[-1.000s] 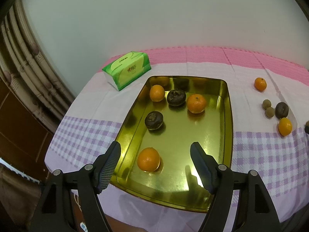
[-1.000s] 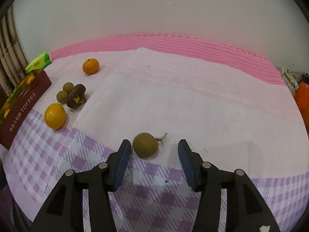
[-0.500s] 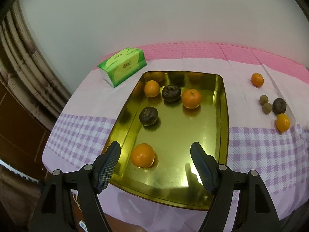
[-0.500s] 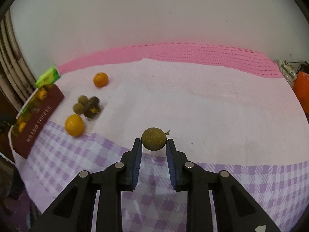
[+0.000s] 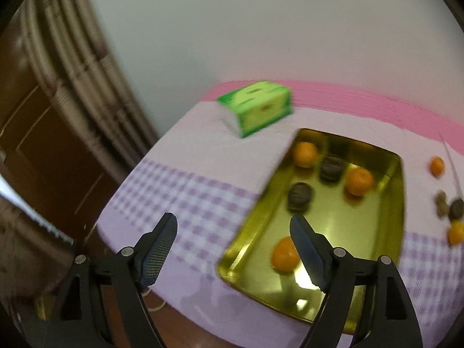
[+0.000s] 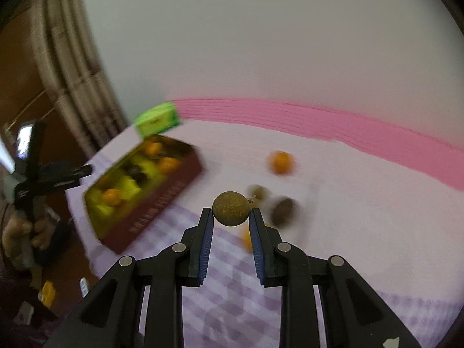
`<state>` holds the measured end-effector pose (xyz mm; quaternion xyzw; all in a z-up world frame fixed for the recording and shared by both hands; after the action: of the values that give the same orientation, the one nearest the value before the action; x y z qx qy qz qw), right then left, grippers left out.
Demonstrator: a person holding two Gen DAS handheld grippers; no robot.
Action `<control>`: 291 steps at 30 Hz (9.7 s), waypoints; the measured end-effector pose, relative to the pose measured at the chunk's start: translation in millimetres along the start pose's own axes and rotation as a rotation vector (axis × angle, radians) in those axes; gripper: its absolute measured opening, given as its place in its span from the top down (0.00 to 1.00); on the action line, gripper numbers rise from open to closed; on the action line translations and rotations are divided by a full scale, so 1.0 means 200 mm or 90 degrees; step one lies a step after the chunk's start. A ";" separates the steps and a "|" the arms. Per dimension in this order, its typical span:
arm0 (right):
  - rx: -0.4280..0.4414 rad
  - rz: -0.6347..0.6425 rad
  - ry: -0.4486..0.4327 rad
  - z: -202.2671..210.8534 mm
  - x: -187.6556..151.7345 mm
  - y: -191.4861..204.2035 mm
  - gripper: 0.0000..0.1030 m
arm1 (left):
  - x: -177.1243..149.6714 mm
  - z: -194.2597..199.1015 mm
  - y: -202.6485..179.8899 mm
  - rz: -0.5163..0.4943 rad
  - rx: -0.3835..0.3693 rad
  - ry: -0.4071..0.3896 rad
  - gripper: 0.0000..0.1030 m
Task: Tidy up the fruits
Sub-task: 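Carry the green-brown fruit into the gold tray and open the right gripper, then move both grippers back toward the remaining fruit pile, then grasp a small green-brown fruit with the left gripper, then carry the green fruit toward the tray with the left while the right grasps a yellow orange, then release the green-brown fruit into the gold tray with the left gripper, then carry the yellow orange into the gold tray and open the right gripper, then move both grippers back toward the remaining fruit pile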
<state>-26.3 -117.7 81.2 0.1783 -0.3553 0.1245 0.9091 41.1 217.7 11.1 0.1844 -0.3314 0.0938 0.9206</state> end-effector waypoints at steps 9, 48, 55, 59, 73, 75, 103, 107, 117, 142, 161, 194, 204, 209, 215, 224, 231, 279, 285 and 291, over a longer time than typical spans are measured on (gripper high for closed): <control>0.101 0.105 0.052 -0.40 0.21 0.47 0.77 | 0.02 -0.04 0.14 0.062 0.025 0.019 0.21; 0.108 0.084 0.123 -0.82 0.24 0.62 0.62 | 0.00 -0.08 0.00 -0.001 -0.004 0.045 0.15; 0.063 0.108 0.118 -0.77 0.24 0.63 0.60 | -0.01 -0.07 -0.01 -0.006 0.001 0.039 0.14; 0.040 0.123 0.107 -0.73 0.24 0.64 0.52 | -0.01 -0.07 -0.02 -0.007 0.003 0.038 0.13; -0.126 0.019 0.029 -0.20 -0.05 -0.03 0.31 | -0.05 0.12 -0.19 -0.100 -0.096 -0.054 0.13; -0.189 -0.007 0.049 -0.12 -0.15 -0.23 0.31 | -0.06 0.16 -0.26 -0.130 -0.146 -0.057 0.13; -0.245 -0.142 0.047 0.12 -0.50 -0.82 0.23 | 0.18 -0.06 -1.42 -0.212 -0.420 0.203 0.36; -0.240 -0.141 0.049 0.11 -0.49 -0.82 0.20 | 0.16 -0.11 -1.49 -0.220 -0.427 0.216 0.38; -0.236 -0.141 0.049 0.10 -0.49 -0.82 0.15 | 0.11 -0.10 -1.42 -0.192 -0.409 0.197 0.75; -0.001 -0.129 0.064 -0.27 -0.20 -0.31 0.36 | -0.02 0.19 -0.31 0.003 -0.340 0.128 0.75; -0.028 -0.042 0.073 -0.39 -0.25 -0.17 0.67 | 0.03 -0.03 -0.29 -0.037 -0.303 0.119 0.75; -0.026 -0.008 0.068 -0.39 -0.27 -0.14 0.67 | 0.08 -0.10 -0.36 -0.034 -0.259 0.128 0.31; -0.010 -0.038 0.074 -0.36 -0.25 -0.14 0.67 | -0.10 0.15 0.02 0.077 -0.139 0.046 0.16; 0.012 -0.018 0.059 -0.30 -0.18 -0.02 0.67 | -0.13 0.10 0.13 0.130 -0.129 0.054 0.16; 0.072 0.043 0.042 -0.29 0.01 0.27 0.67 | -0.15 0.06 0.13 0.115 -0.113 0.064 0.16; 0.139 0.120 0.085 -0.57 0.15 0.67 0.67 | -0.12 0.03 0.23 0.124 -0.075 0.074 0.16; 0.139 0.133 0.130 -0.77 0.14 0.76 0.67 | -0.12 0.00 0.24 0.130 -0.084 0.106 0.14; 0.027 -0.088 0.039 -0.37 0.02 0.07 0.34 | -0.13 0.05 0.02 0.046 -0.192 0.072 0.07; -0.149 -0.125 0.039 -0.13 -0.19 -0.39 0.34 | -0.14 0.13 -0.11 -0.026 -0.213 0.058 0.07; -0.287 -0.072 0.081 -0.03 -0.34 -0.69 0.31 | -0.11 0.29 -0.35 -0.110 -0.243 0.010 0.07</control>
<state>-22.2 -245.9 -1.9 -0.0175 -0.3057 0.0022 0.9520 11.8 129.4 19.4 0.0335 -0.3186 -0.0487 0.9460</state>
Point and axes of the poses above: each gripper's, at about its wrist camera, not at the fingertips, and z roughly against the way its jaws point, y to its left, x to its top, the point moved 1 cm from there along -z, roughly the way its jaws point, and after that the axes turned 4 degrees about x, right-handed, at the moved point
